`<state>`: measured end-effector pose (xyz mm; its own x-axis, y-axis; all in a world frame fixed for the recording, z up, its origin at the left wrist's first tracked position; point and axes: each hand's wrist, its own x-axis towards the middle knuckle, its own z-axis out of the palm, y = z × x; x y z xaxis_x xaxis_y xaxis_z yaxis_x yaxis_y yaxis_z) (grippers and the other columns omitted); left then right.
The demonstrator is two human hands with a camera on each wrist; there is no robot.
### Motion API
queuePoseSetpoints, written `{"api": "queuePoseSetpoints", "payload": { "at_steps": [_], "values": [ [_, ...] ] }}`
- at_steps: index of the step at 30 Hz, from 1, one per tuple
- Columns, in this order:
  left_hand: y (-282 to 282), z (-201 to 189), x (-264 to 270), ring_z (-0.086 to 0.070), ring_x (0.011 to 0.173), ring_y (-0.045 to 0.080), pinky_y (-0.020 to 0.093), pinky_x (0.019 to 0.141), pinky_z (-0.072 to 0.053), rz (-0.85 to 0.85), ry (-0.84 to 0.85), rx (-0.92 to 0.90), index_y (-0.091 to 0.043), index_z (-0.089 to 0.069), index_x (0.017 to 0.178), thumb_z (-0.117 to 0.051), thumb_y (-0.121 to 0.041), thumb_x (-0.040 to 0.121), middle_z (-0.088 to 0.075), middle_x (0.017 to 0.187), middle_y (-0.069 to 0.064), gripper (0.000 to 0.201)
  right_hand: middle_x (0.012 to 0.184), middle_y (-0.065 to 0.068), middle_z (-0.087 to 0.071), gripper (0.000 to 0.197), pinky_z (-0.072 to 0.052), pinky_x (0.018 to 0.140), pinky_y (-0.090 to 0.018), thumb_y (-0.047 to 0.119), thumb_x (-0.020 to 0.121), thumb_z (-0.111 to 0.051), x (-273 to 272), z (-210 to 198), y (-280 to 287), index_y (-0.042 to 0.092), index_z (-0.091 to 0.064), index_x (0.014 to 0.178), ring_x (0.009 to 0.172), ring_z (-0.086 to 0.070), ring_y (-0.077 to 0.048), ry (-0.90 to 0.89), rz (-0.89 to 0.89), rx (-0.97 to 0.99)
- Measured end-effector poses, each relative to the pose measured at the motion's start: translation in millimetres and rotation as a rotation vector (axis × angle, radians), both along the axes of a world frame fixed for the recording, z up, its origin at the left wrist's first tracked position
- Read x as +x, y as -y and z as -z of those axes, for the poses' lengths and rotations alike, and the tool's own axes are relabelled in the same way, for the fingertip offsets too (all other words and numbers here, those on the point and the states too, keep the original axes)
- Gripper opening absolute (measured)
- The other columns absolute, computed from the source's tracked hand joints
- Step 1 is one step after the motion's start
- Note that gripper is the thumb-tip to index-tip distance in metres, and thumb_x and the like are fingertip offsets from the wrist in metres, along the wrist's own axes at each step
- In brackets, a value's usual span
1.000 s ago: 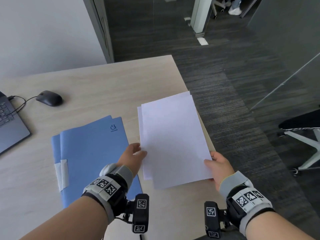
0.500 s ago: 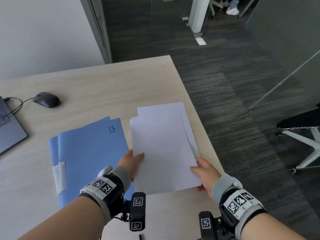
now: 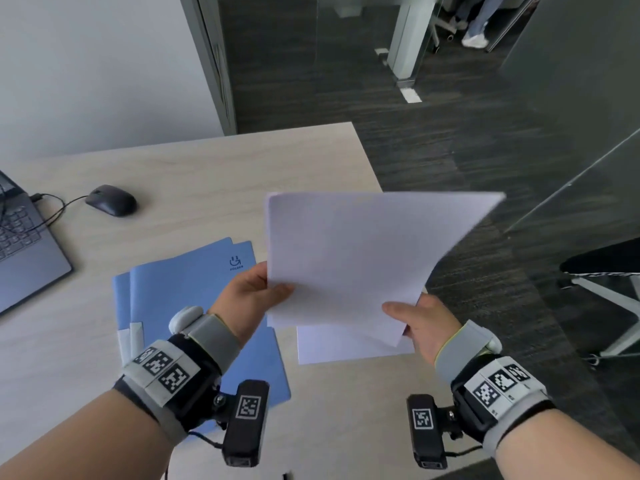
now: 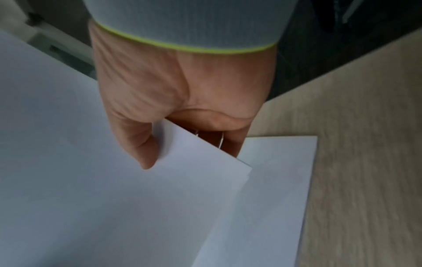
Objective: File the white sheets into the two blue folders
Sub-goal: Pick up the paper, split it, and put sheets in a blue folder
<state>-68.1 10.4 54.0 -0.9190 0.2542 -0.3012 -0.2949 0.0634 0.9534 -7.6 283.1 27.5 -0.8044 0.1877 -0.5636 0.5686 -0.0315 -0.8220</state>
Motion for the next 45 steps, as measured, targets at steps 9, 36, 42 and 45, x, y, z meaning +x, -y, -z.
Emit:
{"api": "queuePoseSetpoints", "payload": {
  "at_steps": [9,36,42,45],
  "values": [
    [-6,2,3,-0.067,0.081,-0.009,0.023,0.083,-0.050,0.151,-0.034,-0.267,-0.041,-0.063,0.092,-0.075,-0.014,0.082,-0.072,0.079,-0.031,0.031,0.100,0.002,-0.072,0.030,-0.050,0.099,-0.041,0.002,0.082,-0.072,5,4,-1,0.029,-0.064,0.095,0.096,-0.067,-0.018,-0.051,-0.149,0.175],
    [13,13,21,-0.075,0.079,0.015,0.042,0.086,-0.059,0.129,0.196,-0.395,-0.026,-0.074,0.090,-0.076,-0.036,0.078,-0.079,0.086,-0.005,0.016,0.092,-0.004,-0.078,0.016,-0.057,0.088,-0.041,0.009,0.084,-0.064,18,6,33,0.019,-0.075,0.092,0.090,-0.072,-0.024,0.054,-0.191,0.191],
    [55,36,32,-0.075,0.078,0.021,0.042,0.084,-0.059,0.010,0.316,-0.442,-0.022,-0.072,0.088,-0.076,-0.032,0.072,-0.078,0.085,-0.001,0.019,0.098,0.004,-0.078,0.017,-0.052,0.097,-0.044,0.025,0.083,-0.062,16,17,78,0.027,-0.075,0.095,0.099,-0.070,-0.023,0.068,-0.295,0.149],
    [81,49,40,-0.072,0.080,0.019,0.033,0.077,-0.058,0.016,0.328,-0.491,-0.021,-0.070,0.094,-0.073,-0.041,0.077,-0.076,0.088,-0.002,0.026,0.094,0.011,-0.076,0.018,-0.052,0.091,-0.034,0.016,0.091,-0.060,12,22,101,0.029,-0.071,0.086,0.096,-0.069,-0.018,0.049,-0.318,0.173]
  ]
}}
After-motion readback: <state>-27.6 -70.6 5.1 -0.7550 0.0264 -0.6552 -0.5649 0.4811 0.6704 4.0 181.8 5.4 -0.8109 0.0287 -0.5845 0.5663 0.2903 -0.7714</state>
